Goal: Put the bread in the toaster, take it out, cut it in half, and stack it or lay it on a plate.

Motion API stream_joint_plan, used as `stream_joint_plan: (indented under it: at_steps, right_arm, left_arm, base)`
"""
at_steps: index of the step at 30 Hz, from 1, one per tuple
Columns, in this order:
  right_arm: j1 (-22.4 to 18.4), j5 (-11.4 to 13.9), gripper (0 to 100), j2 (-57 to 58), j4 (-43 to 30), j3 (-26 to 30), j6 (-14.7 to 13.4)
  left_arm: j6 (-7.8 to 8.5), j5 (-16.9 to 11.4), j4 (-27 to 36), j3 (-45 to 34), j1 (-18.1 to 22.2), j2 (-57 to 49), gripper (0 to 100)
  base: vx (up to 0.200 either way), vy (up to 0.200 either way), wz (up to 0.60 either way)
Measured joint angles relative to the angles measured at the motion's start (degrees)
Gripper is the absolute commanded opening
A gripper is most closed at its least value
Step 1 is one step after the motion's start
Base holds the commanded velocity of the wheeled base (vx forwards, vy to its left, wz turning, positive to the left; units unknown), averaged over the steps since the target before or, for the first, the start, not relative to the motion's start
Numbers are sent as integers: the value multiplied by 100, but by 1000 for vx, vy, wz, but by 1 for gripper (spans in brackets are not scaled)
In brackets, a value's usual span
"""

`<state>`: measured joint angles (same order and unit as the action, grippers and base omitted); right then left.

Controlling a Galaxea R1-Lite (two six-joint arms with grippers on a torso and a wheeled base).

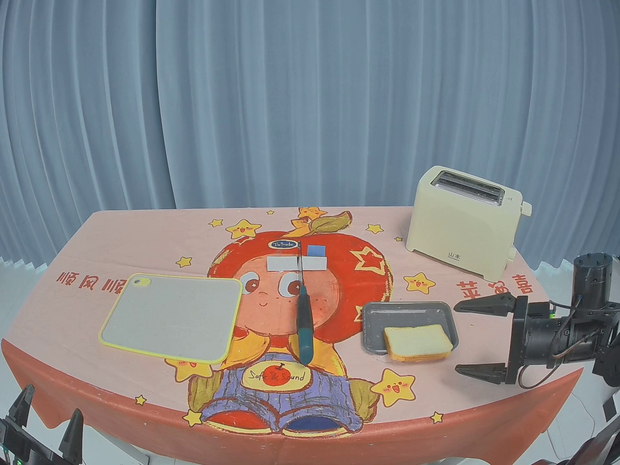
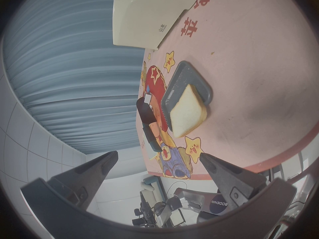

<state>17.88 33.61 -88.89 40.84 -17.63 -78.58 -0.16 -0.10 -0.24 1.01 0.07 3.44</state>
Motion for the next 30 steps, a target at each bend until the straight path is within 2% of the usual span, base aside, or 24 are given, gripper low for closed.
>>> stream_joint_plan:
  at_steps: [5,17,30]
  right_arm:
    - [22,18,100,-284,244,11,-5]
    - [39,44,100,-862,297,-100,41]
    - [16,-4,100,-1447,1343,-119,-2]
  left_arm:
    - [2,0,2,0,0,0,100]
    - [2,0,0,0,0,0,100]
    - [2,0,0,0,0,0,100]
  base:
    - [0,0,0]
    - [0,0,0]
    - [0,0,0]
